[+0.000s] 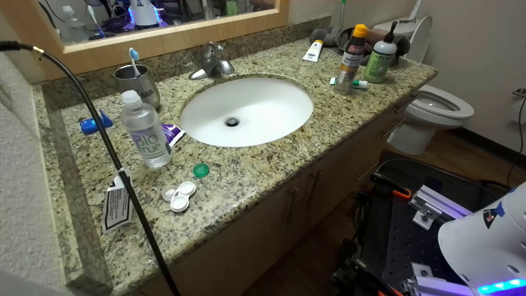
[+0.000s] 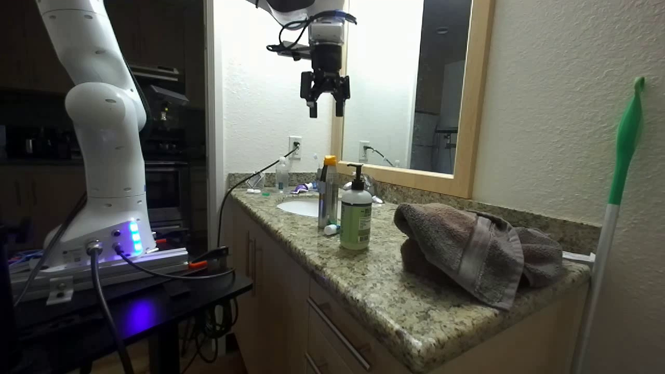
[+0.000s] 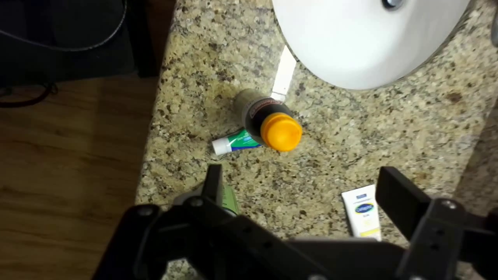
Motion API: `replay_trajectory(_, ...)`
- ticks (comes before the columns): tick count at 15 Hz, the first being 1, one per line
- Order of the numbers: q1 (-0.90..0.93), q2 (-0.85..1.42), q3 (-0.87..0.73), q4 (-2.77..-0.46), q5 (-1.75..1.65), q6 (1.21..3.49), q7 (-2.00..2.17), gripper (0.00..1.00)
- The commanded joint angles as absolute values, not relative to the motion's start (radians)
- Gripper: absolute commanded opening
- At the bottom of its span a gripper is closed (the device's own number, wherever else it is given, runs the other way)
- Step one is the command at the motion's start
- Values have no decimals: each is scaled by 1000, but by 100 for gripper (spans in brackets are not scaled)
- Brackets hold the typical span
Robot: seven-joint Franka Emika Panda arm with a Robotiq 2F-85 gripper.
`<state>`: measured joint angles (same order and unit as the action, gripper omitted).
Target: Move the silver bottle backwards
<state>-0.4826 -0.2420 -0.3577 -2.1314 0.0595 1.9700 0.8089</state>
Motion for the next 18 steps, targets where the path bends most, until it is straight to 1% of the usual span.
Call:
replay_trajectory(1, -472, -50, -358, -2039, 50, 1951, 965, 100)
replay_trajectory(2, -462, -18, -361, -2029, 54, 1931, 1002, 100)
replay_trajectory(3, -457, -100, -372, -2086, 56, 1966, 941, 100)
replay_trajectory(15, -436, 45, -381, -2103, 46, 1973, 991, 100)
replay_trajectory(16, -432, 21, -380, -2095, 56, 1969, 978, 100)
replay_trajectory(18, -431, 48, -384, -2095, 56, 1969, 980, 100)
